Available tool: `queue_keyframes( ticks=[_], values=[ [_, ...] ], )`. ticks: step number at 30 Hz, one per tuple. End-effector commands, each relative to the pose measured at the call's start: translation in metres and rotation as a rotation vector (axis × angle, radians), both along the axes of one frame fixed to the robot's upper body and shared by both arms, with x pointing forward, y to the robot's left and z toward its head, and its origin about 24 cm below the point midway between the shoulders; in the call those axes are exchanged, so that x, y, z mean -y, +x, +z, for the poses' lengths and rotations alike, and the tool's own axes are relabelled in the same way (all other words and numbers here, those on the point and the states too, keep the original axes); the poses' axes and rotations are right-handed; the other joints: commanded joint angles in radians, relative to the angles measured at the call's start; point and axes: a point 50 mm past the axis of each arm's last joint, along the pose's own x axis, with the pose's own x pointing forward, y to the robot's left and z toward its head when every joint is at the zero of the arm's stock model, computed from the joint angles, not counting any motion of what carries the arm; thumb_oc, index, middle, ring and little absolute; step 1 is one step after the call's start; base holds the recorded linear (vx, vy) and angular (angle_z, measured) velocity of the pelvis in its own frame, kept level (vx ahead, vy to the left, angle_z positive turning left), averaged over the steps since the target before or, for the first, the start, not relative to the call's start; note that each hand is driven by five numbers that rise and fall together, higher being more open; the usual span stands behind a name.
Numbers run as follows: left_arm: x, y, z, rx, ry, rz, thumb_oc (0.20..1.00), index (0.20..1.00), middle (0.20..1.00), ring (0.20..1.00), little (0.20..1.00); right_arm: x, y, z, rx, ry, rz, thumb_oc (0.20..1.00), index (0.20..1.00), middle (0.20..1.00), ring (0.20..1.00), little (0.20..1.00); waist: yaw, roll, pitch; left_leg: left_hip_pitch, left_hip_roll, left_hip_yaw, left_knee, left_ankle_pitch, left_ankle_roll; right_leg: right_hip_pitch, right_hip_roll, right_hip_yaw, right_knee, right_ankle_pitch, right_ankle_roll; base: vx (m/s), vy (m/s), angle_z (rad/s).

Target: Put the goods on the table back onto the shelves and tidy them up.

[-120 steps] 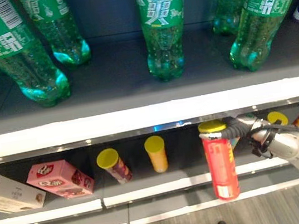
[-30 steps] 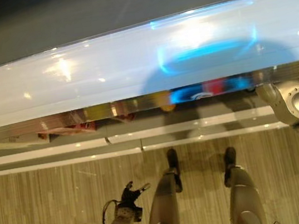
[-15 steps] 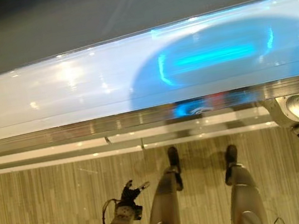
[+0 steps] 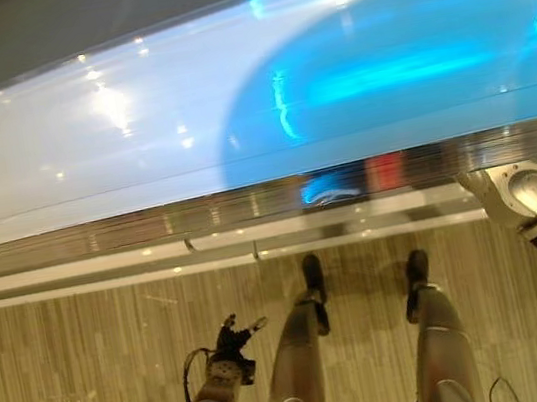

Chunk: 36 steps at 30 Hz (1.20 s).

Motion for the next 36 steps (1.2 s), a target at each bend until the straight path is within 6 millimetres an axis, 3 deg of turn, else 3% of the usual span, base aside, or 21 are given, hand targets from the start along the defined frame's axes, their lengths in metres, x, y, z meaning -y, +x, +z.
queue_keyframes(
  ticks=[1, 12, 28, 36],
  values=[
    [-0.011, -0.008, -0.004, -0.033, 0.032, 0.033, 1.000, 1.000, 1.000, 1.000, 1.000, -0.014, -0.016, 0.042, 0.216, 0.046, 0.079, 0.200, 0.200, 0.200, 0.200, 0.200, -0.001, -0.009, -0.053, -0.040, 0.066, -0.018, 0.115, -0.138, -0.052, -0.023, -0.088, -0.030, -0.037, 0.055, 0.030, 0.00, 0.000, 0.00],
    [-0.013, -0.002, 0.000, -0.013, 0.030, 0.067, 1.000, 1.000, 1.000, 1.000, 1.000, -0.009, -0.026, 0.066, 0.341, 0.137, 0.092, 0.200, 0.200, 0.200, 0.200, 0.200, -0.003, 0.006, -0.056, -0.081, 0.061, -0.021, 0.142, -0.145, -0.047, -0.055, -0.092, -0.017, -0.017, 0.055, 0.030, 0.00, 0.006, 0.01],
    [-0.012, 0.004, 0.003, 0.005, 0.028, 0.077, 1.000, 1.000, 1.000, 1.000, 1.000, -0.018, -0.021, 0.054, 0.280, 0.131, 0.118, 0.200, 0.200, 0.200, 0.200, 0.200, -0.005, 0.013, -0.046, -0.112, 0.055, -0.020, 0.152, -0.140, -0.045, -0.089, -0.094, -0.005, -0.002, 0.057, 0.029, 0.00, 0.000, 0.00],
    [-0.012, 0.008, 0.006, 0.014, 0.026, 0.086, 1.000, 1.000, 1.000, 1.000, 1.000, -0.022, -0.024, 0.057, 0.297, 0.107, 0.133, 0.200, 0.200, 0.200, 0.200, 0.200, -0.008, 0.011, -0.040, -0.132, 0.057, -0.019, 0.157, -0.137, -0.045, -0.110, -0.095, -0.001, 0.010, 0.057, 0.027, 0.00, 0.000, 0.00]
  ],
)
